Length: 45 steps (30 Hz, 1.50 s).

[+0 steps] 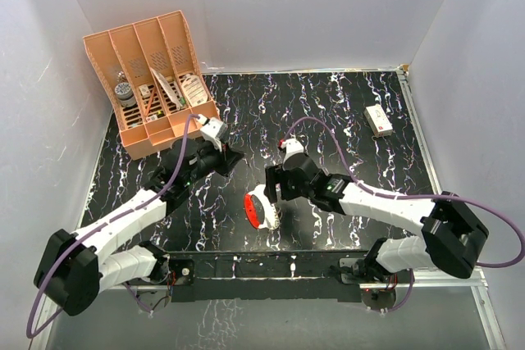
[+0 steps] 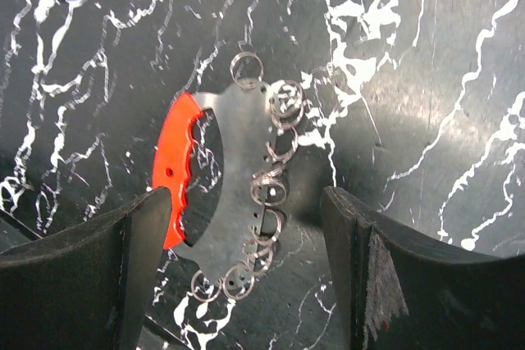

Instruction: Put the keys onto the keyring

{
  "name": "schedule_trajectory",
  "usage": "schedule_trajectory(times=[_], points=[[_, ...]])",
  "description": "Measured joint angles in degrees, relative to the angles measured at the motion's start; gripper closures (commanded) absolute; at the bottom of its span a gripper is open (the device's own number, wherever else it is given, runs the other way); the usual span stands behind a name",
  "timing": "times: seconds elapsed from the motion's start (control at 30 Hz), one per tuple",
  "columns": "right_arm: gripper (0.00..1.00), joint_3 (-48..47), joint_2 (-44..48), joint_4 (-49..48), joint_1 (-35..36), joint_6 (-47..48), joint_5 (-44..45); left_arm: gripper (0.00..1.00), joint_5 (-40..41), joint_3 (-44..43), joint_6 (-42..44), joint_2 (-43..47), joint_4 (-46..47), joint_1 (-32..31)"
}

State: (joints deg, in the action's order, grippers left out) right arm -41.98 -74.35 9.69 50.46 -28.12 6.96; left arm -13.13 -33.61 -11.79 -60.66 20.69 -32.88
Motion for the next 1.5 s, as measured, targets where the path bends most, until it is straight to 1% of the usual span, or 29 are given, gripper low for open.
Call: schedule_trajectory(times=[0.23, 0.37, 0.5, 0.77, 1.03, 1.2, 1.4, 1.5], points=[[0.32, 3.93, 0.15, -0.04, 0.02, -2.95, -1.14, 1.0, -3.5, 1.95, -1.07, -5.9, 4.26, 0.0], [0.34, 4.48, 0.15, -0.28, 0.02, -3.85, -1.33, 1.0, -4.48, 3.43, -1.75, -7.32, 5.46, 0.0], [0.39, 4.48, -0.33, -1.29, 0.02, -4.42, -1.62, 1.0, -4.63, 3.91, -1.86, -7.3, 5.77, 0.0], [0.48, 4.17, -5.92, -1.81, 0.02, -7.1, -3.69, 1.0, -4.59, 4.59, -1.86, -7.02, 5.84, 0.0], [0.49, 2.91, -8.72, -2.51, 0.04, -8.96, -4.55, 1.0, -4.15, 5.84, -1.97, -5.07, 4.85, 0.0], [0.55, 1.18, -11.56, -2.64, 0.04, -9.07, -4.37, 1.0, -3.76, 6.4, -1.99, -3.41, 4.7, 0.0], [0.78, 0.11, -13.53, -2.62, 0.15, -9.49, -2.8, 1.0, -3.76, 6.4, -2.23, -3.34, 4.72, 0.0], [0.87, -0.04, -13.46, -2.29, 0.15, -9.44, -1.62, 1.0, -3.78, 6.43, -2.38, -3.34, 4.85, 0.0]])
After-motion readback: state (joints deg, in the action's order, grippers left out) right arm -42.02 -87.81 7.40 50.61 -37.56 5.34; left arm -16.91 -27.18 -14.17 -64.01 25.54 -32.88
